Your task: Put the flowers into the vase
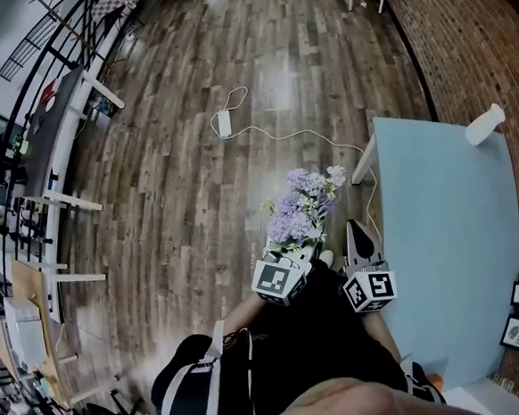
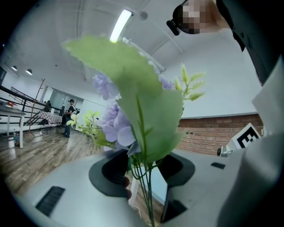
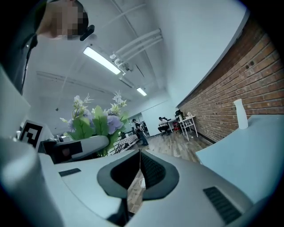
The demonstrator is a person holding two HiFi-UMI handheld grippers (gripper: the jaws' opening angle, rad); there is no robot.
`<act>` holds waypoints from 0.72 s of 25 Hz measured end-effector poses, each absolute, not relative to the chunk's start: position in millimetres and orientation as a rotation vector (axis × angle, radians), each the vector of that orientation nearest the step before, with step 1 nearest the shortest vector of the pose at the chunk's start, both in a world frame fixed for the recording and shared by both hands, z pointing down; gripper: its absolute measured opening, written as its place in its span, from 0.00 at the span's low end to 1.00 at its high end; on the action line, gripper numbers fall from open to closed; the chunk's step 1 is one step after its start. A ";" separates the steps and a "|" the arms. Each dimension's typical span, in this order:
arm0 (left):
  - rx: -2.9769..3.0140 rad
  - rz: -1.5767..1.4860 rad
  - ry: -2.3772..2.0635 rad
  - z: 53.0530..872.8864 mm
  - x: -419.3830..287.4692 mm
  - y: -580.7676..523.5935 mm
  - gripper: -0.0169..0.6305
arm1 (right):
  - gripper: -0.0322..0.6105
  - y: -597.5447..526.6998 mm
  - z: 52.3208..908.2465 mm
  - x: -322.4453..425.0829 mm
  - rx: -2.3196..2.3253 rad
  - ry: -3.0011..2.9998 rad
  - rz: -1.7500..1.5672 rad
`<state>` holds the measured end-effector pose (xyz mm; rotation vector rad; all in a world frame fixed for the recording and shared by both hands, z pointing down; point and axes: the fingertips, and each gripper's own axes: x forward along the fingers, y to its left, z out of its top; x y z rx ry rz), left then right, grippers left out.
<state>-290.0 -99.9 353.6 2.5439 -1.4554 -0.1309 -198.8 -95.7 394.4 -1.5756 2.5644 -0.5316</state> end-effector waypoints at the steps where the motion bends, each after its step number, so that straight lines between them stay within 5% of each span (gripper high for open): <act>1: 2.543 -0.132 -1.466 350.5 -286.6 -110.7 0.36 | 0.08 -105.4 392.6 -193.7 -1.568 2.562 -0.527; 18: 2.424 -0.142 -1.564 352.8 -313.1 -251.7 0.36 | 0.08 -228.6 424.7 -182.3 -1.637 2.615 -0.631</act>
